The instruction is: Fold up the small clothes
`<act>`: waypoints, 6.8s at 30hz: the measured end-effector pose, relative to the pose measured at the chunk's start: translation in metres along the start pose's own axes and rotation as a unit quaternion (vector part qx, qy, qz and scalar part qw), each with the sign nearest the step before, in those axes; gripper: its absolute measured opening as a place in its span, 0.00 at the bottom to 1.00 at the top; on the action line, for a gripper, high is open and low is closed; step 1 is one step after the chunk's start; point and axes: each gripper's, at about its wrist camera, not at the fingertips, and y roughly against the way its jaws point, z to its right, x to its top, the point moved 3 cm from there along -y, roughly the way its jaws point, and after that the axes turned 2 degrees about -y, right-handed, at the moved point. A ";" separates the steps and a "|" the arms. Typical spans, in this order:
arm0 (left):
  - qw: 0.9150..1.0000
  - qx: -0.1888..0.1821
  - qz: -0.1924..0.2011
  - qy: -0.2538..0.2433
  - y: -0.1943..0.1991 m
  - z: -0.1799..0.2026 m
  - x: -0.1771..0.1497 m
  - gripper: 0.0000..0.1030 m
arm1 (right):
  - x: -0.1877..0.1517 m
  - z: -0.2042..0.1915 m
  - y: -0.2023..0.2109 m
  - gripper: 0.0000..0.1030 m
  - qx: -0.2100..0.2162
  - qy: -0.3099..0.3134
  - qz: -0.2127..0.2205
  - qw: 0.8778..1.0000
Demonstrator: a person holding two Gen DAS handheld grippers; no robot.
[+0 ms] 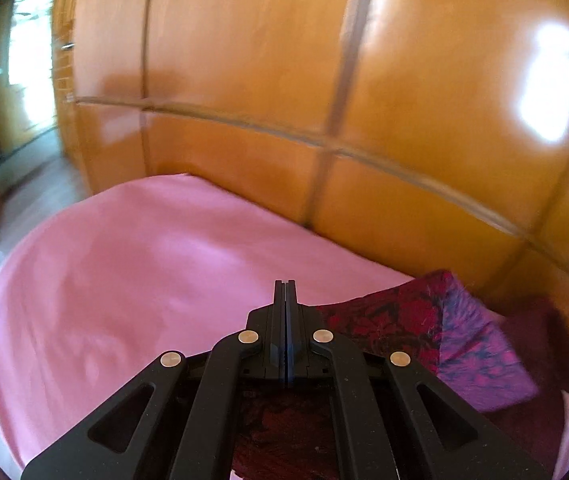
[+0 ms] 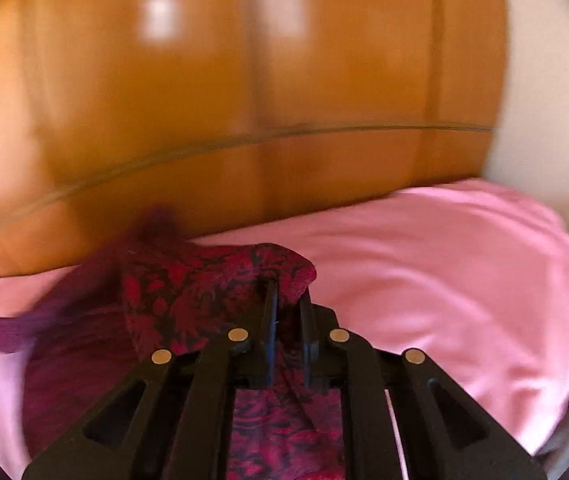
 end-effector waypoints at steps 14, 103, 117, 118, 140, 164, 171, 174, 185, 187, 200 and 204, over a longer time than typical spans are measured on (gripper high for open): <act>0.985 -0.170 -0.012 0.032 0.050 -0.002 -0.097 0.54 | -0.035 0.040 0.018 0.73 -0.009 -0.043 0.026 0.999; 0.965 -0.011 -0.034 0.259 -0.087 -0.219 -0.045 0.08 | -0.261 -0.270 0.024 0.98 0.279 0.225 -0.129 0.925; 0.991 -0.046 -0.013 0.122 0.003 -0.106 -0.079 0.40 | -0.215 -0.217 0.028 0.75 0.315 0.082 -0.144 0.935; 0.993 -0.062 -0.014 0.104 0.010 -0.088 -0.085 0.40 | -0.201 -0.192 0.023 0.73 0.311 0.038 -0.138 0.940; 0.968 -0.189 -0.106 -0.129 0.038 0.129 -0.223 0.41 | -0.036 0.124 -0.215 0.41 0.146 -0.407 -0.077 0.898; 0.968 -0.198 -0.104 -0.111 0.046 0.119 -0.217 0.44 | -0.083 0.136 -0.084 0.59 -0.053 -0.211 -0.042 0.975; 0.979 -0.161 -0.076 -0.097 0.084 0.080 -0.218 0.55 | -0.132 0.026 -0.023 0.57 0.185 -0.101 -0.118 0.970; 0.980 -0.154 -0.088 -0.086 0.091 0.057 -0.225 0.55 | -0.174 -0.016 -0.005 0.52 0.245 -0.059 -0.168 0.953; 0.971 -0.142 -0.109 -0.156 0.115 0.032 -0.272 0.13 | -0.218 -0.042 0.049 0.12 0.228 0.014 -0.168 0.959; 0.972 -0.149 -0.120 -0.136 0.114 0.027 -0.272 0.13 | -0.220 -0.044 0.040 0.12 0.213 0.021 -0.184 0.959; 0.974 -0.178 -0.048 -0.131 0.134 0.065 -0.225 0.44 | -0.136 0.128 -0.032 0.47 0.177 -0.325 -0.085 0.925; 0.969 -0.197 -0.066 -0.135 0.121 0.093 -0.224 0.46 | -0.110 0.181 -0.075 0.46 0.165 -0.424 -0.059 0.889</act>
